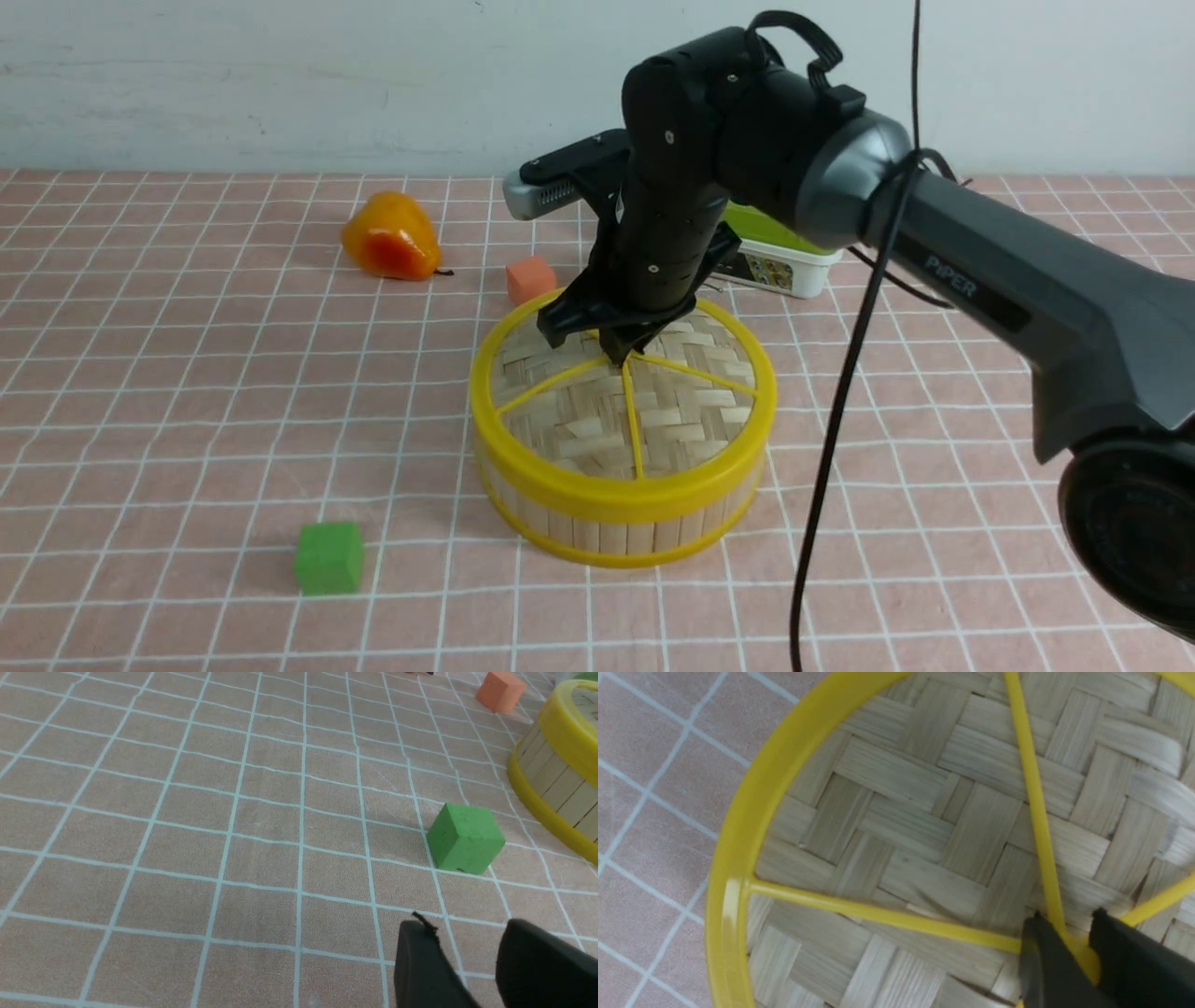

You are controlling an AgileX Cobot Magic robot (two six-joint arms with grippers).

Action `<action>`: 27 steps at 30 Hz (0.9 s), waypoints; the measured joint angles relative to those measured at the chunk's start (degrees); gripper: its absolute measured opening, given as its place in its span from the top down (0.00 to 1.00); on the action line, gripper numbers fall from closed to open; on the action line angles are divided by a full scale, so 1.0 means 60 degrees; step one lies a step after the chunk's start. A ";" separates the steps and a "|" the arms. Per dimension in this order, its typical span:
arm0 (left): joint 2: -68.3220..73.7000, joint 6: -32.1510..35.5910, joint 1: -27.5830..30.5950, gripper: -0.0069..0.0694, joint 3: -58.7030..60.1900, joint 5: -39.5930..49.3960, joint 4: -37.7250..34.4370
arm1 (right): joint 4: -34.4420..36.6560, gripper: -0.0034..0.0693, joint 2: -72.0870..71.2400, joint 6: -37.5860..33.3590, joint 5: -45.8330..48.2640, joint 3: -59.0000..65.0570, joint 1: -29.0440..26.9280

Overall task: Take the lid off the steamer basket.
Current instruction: Use the right arm to lift the lid of the steamer, then use the right arm to place the steamer lid on the table

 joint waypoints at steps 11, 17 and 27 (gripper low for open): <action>0.0000 0.0000 0.0000 0.60 0.0000 0.0000 0.0000 | -0.0396 0.84 -0.2433 -0.0920 0.0582 -0.0738 -0.0032; 0.0000 0.0000 0.0000 0.60 0.0000 0.0000 0.0000 | -0.0640 0.84 -0.4223 -0.1143 0.0657 -0.0234 -0.0514; 0.0000 0.0000 0.0000 0.60 0.0000 0.0000 0.0000 | -0.0680 0.84 -0.6000 -0.1209 0.0731 0.3178 -0.3430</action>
